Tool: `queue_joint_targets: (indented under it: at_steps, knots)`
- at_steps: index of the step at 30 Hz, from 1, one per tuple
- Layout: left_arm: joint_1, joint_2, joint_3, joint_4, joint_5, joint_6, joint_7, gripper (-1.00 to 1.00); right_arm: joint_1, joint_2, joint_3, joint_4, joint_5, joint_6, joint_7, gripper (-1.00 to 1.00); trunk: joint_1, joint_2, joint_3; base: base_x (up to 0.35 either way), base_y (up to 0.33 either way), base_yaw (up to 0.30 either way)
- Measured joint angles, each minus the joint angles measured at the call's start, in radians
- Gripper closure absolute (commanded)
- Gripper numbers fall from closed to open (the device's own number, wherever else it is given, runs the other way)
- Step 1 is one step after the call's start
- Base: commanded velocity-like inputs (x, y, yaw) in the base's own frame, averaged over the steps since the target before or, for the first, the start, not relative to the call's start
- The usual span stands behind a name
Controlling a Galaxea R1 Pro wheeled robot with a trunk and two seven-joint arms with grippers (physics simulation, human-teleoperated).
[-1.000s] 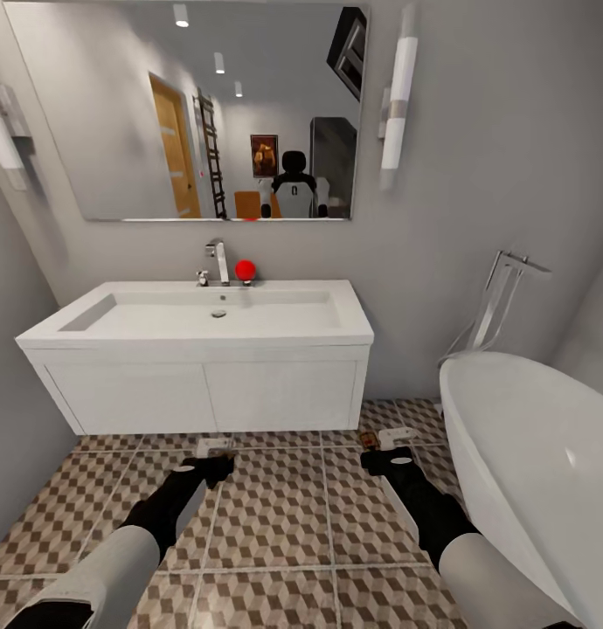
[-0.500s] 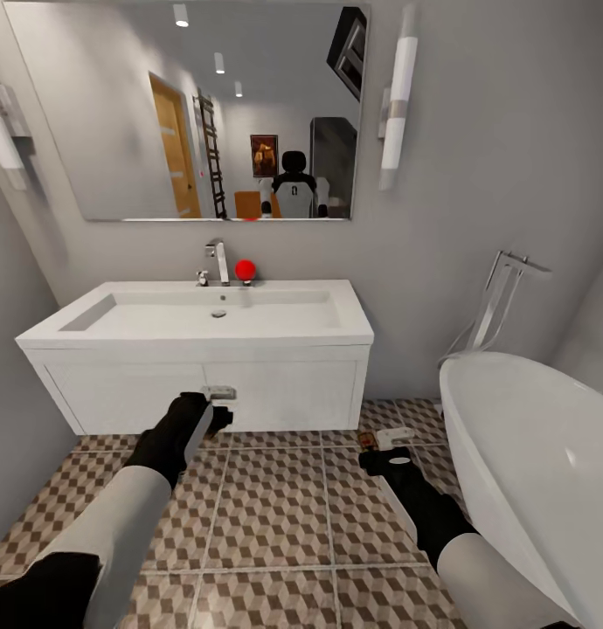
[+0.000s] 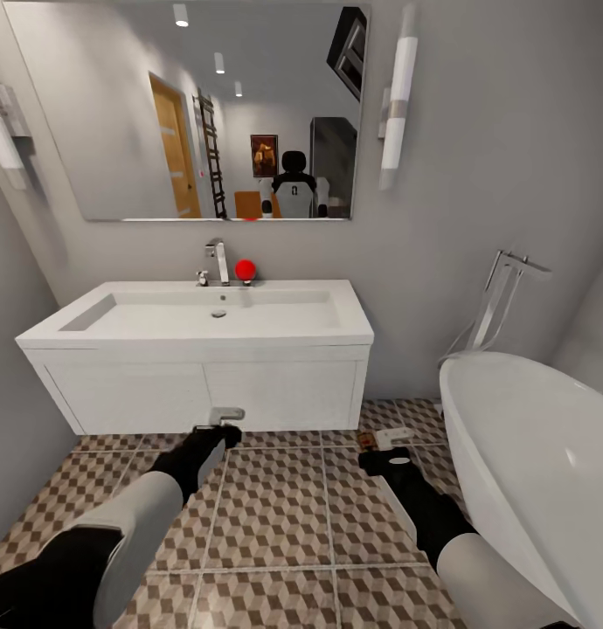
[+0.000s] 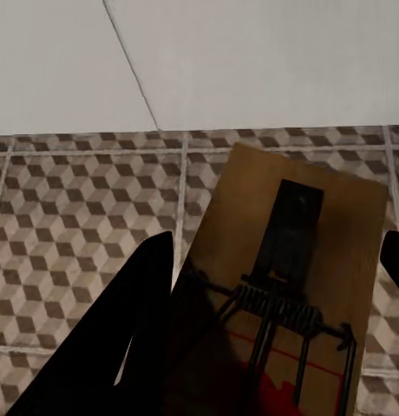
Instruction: Take the four mousetraps from the cabinet in the bathroom and place them on the bathroom floor. Make sure all four end up on the same floor surface, and ensure that at least two of them are either under or directly next to the same bathroom sink.
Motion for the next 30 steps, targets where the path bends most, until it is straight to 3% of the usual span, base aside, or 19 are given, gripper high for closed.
queue_joint_targets:
  at_steps: [3,6,14,20,30]
  knots:
    - [0.006,0.000,0.000,0.026,0.000,-0.104,-0.001,1.00,0.000,0.005,0.000,0.000,0.000,0.000,0.000,1.00,0.000,0.000,0.000,0.000,0.000,0.000]
    - [0.012,-0.001,0.000,0.089,0.001,-0.156,0.000,1.00,0.000,0.007,-0.001,-0.001,-0.001,0.000,0.000,1.00,0.000,0.000,0.000,0.000,0.000,0.000]
    - [0.013,-0.004,0.001,0.141,0.003,-0.179,0.002,1.00,0.000,0.021,-0.001,-0.003,-0.002,0.006,-0.003,1.00,0.000,0.000,0.000,0.000,0.000,0.000]
    - [0.013,-0.006,0.001,0.182,0.004,-0.178,0.005,1.00,0.000,0.025,-0.005,-0.012,0.000,0.085,-0.004,1.00,0.000,0.000,0.000,0.000,0.000,0.000]
    - [0.014,-0.016,0.001,0.226,0.004,-0.179,0.005,1.00,0.000,0.025,-0.003,-0.017,-0.001,0.103,-0.004,1.00,0.000,0.000,0.000,0.000,0.000,0.000]
